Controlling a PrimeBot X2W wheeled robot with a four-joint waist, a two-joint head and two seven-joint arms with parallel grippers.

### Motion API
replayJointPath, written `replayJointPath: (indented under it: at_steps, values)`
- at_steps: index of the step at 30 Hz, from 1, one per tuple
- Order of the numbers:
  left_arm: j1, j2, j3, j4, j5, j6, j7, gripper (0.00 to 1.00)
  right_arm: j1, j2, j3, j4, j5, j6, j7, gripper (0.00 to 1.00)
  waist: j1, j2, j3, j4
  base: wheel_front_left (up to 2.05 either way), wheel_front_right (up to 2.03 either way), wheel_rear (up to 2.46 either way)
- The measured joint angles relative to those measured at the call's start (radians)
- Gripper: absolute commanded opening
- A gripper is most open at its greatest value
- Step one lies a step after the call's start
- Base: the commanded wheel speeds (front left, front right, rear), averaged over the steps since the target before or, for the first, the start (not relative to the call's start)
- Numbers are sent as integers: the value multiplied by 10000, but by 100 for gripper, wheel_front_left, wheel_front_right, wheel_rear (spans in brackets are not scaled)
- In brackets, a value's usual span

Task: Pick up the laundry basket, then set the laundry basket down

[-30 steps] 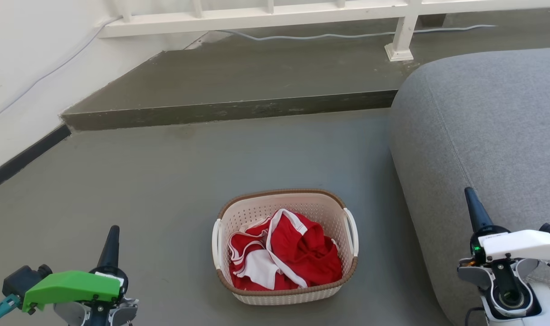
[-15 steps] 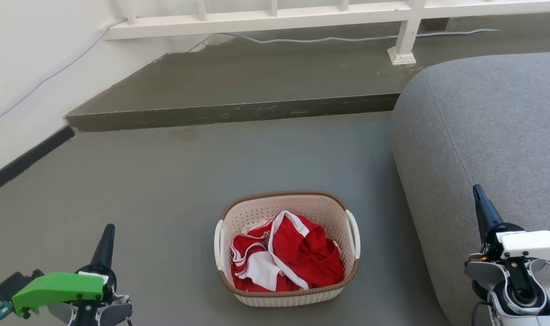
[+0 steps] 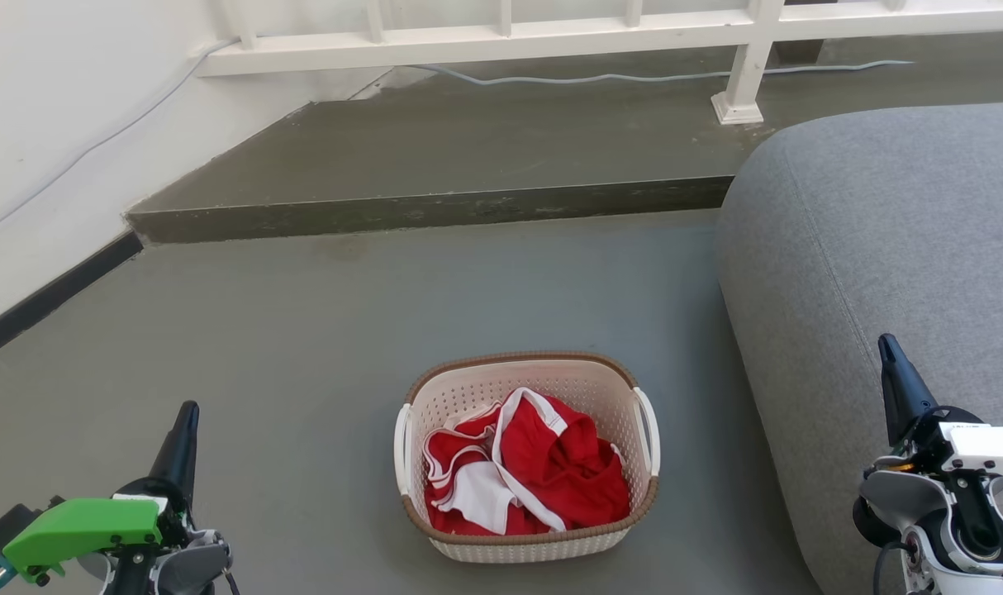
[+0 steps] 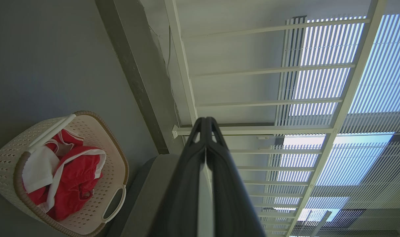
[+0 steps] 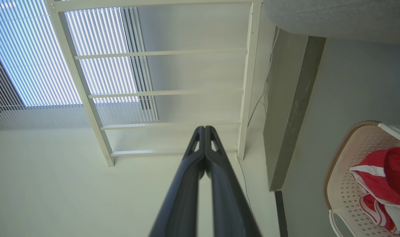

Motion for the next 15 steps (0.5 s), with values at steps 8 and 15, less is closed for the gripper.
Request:
replayJointPath:
  at_steps: [8,15]
  values:
    - [-10,0,44,-2,-144,-15,2,0,-2,19,-23,0,52,2,12,0,0,0,0,0,0,0,0]
    - [-11,0,61,-2,-144,-15,4,0,-3,33,-29,0,52,2,12,0,0,0,0,0,0,0,0]
